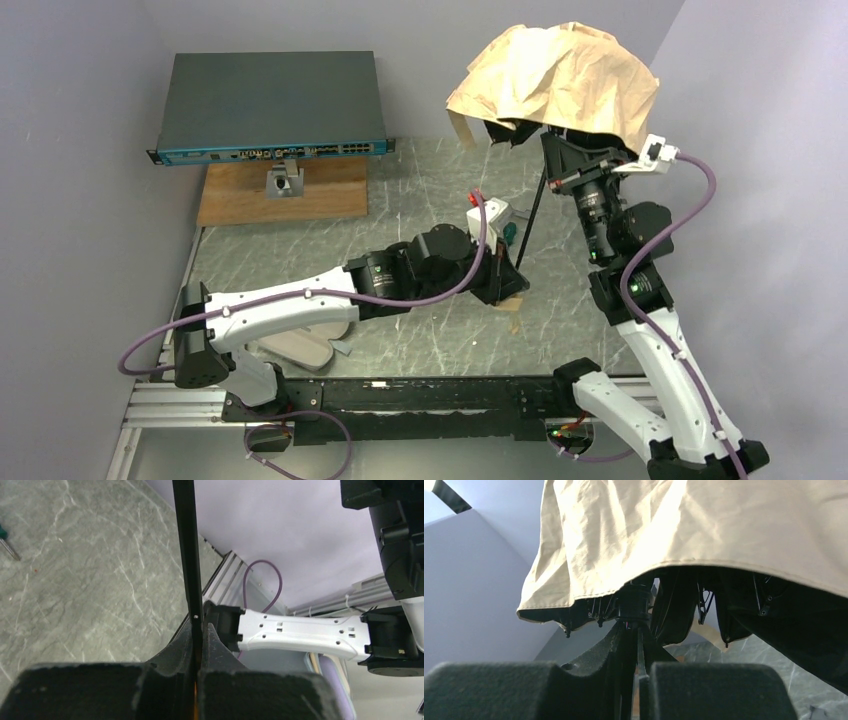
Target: Open the umbrella
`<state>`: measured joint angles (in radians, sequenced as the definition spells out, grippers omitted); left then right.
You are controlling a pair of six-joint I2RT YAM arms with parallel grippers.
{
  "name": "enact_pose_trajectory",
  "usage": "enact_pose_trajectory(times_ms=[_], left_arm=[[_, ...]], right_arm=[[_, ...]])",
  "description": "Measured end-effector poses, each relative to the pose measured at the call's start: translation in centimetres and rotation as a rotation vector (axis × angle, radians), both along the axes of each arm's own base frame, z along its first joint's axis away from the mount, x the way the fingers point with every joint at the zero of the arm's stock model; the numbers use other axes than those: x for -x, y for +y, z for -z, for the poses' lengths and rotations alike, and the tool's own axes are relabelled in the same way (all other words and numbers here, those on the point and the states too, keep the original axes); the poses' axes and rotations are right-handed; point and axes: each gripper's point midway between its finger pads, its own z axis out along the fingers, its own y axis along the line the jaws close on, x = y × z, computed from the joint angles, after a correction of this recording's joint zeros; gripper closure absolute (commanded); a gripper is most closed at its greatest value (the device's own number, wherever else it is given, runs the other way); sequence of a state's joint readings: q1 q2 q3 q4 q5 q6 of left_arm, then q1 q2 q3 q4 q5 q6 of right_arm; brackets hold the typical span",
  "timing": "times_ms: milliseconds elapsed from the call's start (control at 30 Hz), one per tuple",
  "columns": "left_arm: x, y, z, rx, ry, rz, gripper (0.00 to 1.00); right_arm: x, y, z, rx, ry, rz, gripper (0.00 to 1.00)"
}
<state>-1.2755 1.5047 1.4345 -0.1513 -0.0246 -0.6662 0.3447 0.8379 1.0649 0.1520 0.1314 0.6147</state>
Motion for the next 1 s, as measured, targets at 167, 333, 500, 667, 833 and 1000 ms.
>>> enact_pose_trajectory(times_ms=[167,333,500,667,833,1000], left_arm=[[1.3,0.5,2.3,-0.093,-0.005,0.023,0.96],[1.5,1.5,4.2,-0.188,-0.034,0.013,0.65],[1.3,2.3,5.6,-0.264,-0.078,-0.018,0.51],[0.6,2.0,7.4,-0.324,-0.084,-0.053,0.45],[-0.2,1.2,9.0,-0.391,-0.098,-0.074,0.52],[-0.9,0.6,8.8,-0.396,-0.115,-0.094,0.74]], right_arm=[[1.4,-0.7,2.6,-0.063,0.018,-0.019,1.00],[2.2,-1.6,5.0,-0.124,0.104,-0.001,1.00],[2.0,-3.0,8.5,-0.173,0.238,0.069,1.00],[1.4,-3.2,11.1,-0.183,0.344,0.094,1.00],[1.2,-3.1,13.0,-0.190,0.426,0.101,1.00],[1.0,-2.3,13.1,-0.190,0.480,0.074,1.00]])
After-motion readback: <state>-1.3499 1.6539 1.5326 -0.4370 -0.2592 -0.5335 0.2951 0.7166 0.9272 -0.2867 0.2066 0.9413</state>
